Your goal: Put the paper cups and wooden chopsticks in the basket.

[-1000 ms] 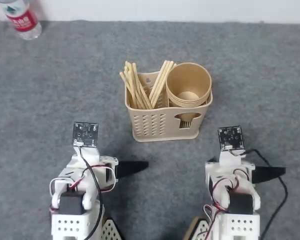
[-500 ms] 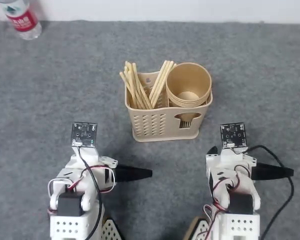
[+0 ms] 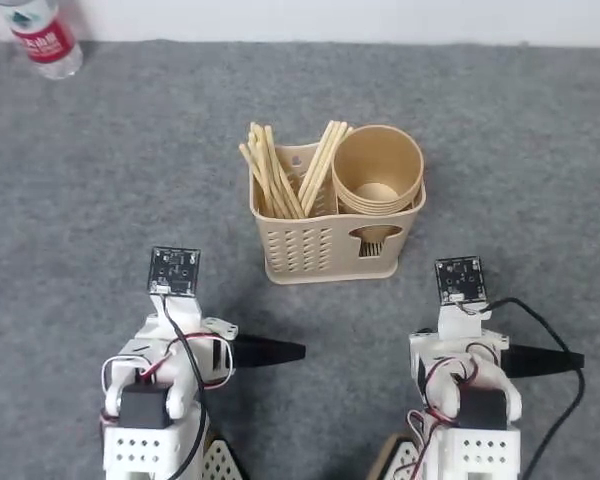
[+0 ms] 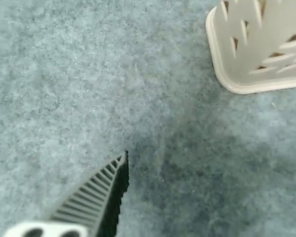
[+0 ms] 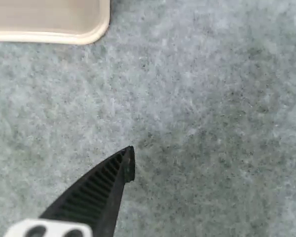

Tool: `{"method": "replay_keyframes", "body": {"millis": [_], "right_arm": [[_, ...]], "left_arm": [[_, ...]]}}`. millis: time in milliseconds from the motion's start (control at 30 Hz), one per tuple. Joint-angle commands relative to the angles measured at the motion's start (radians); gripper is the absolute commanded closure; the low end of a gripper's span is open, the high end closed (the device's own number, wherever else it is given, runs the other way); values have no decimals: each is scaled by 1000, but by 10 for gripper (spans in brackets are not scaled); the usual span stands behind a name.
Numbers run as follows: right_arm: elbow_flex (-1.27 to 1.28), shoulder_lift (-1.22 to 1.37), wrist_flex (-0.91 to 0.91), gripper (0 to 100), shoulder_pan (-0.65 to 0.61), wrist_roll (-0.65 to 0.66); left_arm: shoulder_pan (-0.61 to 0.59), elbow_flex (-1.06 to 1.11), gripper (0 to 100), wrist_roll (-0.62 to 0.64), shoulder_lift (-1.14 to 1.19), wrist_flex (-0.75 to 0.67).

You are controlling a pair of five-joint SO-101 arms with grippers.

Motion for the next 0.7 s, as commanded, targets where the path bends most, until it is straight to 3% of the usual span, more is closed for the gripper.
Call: {"method": "replay_keyframes", "body": {"millis": [0, 167, 533, 600, 667], "right_arm": [[18, -12, 7, 74, 7, 2], [18, -12, 7, 255, 7, 2], [18, -12, 7, 953, 2, 6], [18, -12, 7, 991, 8, 2], [18, -12, 7, 966, 8, 2]], "left_arm": [[0, -5, 195, 11, -12, 5], [3, -5, 309, 8, -12, 5], [0, -5, 882, 8, -12, 5], [-2, -5, 976, 8, -12, 5], [-2, -5, 985, 8, -12, 5]]}}
